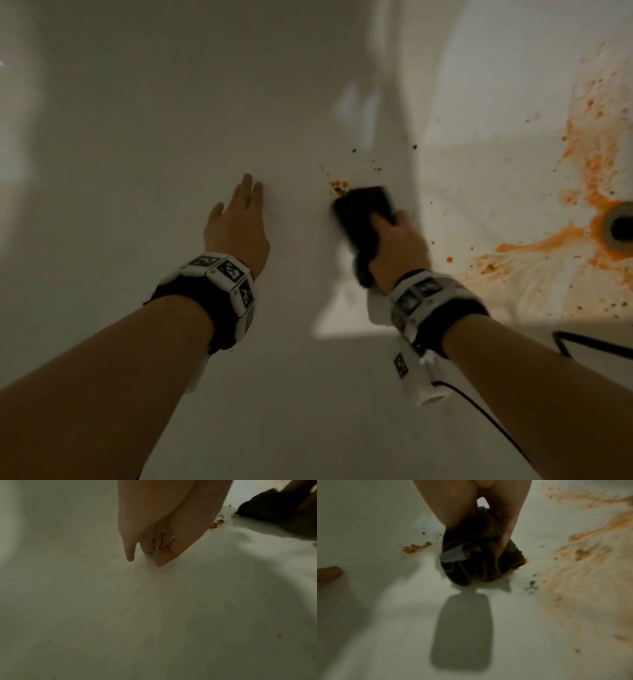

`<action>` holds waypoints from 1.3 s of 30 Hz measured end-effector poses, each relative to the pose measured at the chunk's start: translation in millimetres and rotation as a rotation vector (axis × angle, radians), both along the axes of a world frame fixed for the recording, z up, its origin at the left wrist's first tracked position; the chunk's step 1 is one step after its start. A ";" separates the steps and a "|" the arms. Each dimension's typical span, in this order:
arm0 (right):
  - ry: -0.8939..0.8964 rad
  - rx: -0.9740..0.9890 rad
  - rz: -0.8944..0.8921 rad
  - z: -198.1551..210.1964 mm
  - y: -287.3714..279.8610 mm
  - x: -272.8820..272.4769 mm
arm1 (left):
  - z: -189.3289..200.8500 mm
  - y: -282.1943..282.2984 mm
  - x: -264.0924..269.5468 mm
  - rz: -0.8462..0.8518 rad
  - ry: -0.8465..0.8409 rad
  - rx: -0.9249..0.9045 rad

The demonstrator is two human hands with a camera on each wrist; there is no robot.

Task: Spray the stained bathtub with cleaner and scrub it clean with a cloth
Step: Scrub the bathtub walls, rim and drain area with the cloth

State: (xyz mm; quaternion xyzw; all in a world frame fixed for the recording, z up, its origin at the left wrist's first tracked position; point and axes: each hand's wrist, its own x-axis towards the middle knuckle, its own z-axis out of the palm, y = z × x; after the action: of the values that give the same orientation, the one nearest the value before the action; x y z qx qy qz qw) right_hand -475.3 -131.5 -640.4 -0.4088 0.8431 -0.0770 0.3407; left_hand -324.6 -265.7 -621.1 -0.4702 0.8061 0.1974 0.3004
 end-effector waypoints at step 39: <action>0.014 -0.033 0.236 10.0 -98.6 -20.5 | -24.0 17.9 -31.7 0.052 0.009 0.114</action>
State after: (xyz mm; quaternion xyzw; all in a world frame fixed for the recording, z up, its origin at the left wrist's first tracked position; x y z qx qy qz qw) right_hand -495.8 -230.2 -630.4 -0.5113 0.7901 -0.0474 0.3348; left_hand -356.3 -247.8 -645.1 -0.4724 0.7823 0.2528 0.3179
